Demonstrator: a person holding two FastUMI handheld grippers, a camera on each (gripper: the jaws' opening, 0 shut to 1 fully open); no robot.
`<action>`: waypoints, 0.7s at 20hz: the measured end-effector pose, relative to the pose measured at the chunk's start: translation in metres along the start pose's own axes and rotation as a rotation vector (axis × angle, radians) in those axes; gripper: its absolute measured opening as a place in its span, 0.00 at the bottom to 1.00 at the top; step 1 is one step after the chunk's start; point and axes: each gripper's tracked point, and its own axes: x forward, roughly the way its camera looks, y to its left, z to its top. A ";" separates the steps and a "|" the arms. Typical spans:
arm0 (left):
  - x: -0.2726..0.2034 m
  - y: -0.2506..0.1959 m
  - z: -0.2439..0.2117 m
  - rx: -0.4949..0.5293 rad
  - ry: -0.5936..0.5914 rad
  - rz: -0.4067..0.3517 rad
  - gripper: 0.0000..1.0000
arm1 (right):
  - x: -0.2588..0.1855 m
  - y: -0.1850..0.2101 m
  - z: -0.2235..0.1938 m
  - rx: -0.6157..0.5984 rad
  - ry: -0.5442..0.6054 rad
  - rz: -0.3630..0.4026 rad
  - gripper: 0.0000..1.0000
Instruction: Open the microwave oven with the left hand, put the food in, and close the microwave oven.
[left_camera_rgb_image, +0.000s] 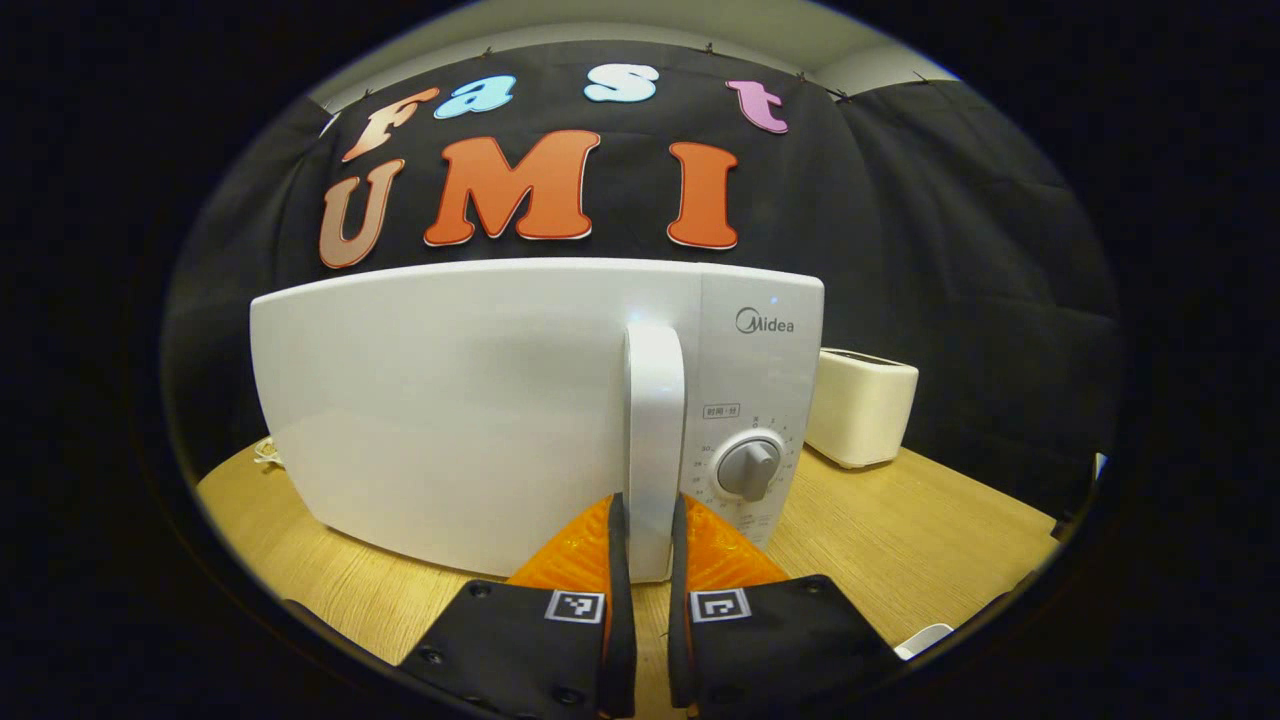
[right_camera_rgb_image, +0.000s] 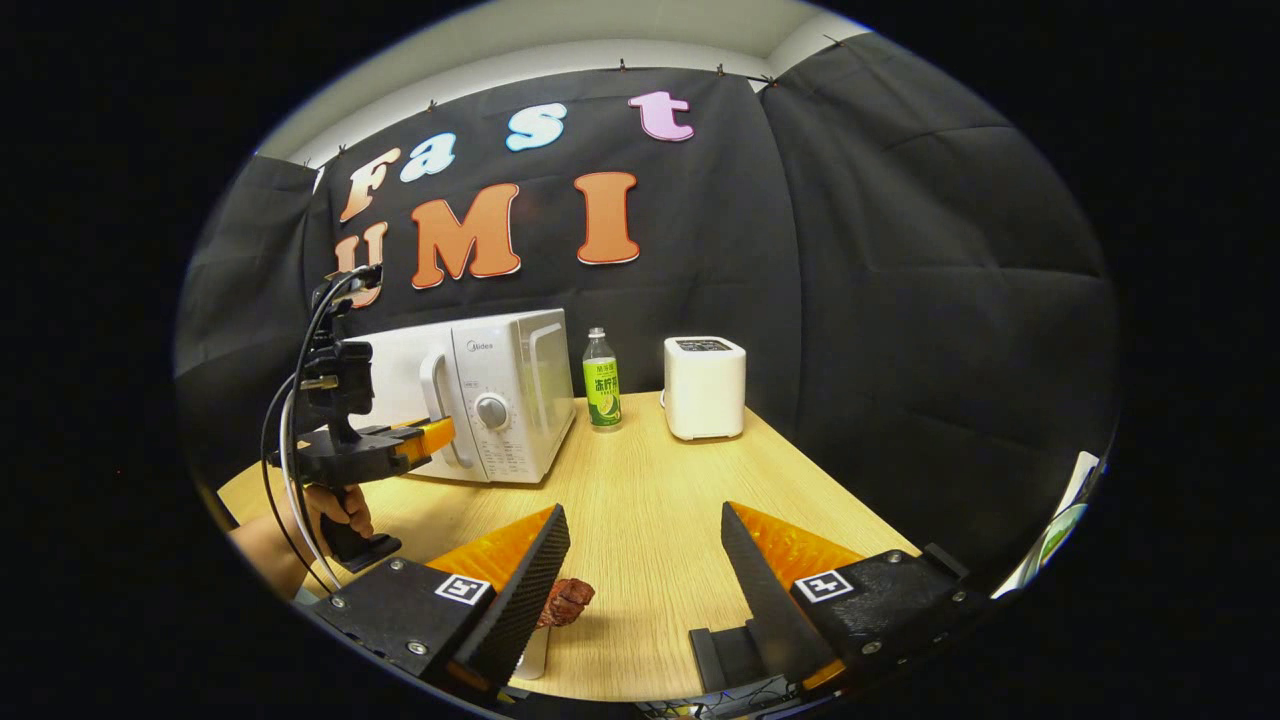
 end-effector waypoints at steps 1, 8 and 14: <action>-0.012 0.001 0.003 0.013 -0.029 -0.001 0.13 | 0.000 0.000 0.000 0.000 -0.002 0.003 0.95; -0.077 0.012 -0.007 0.027 -0.036 -0.071 0.12 | 0.003 0.018 -0.005 0.038 0.013 0.046 0.95; -0.139 0.039 -0.018 0.043 -0.056 -0.079 0.17 | 0.001 0.035 -0.010 0.026 0.030 0.065 0.95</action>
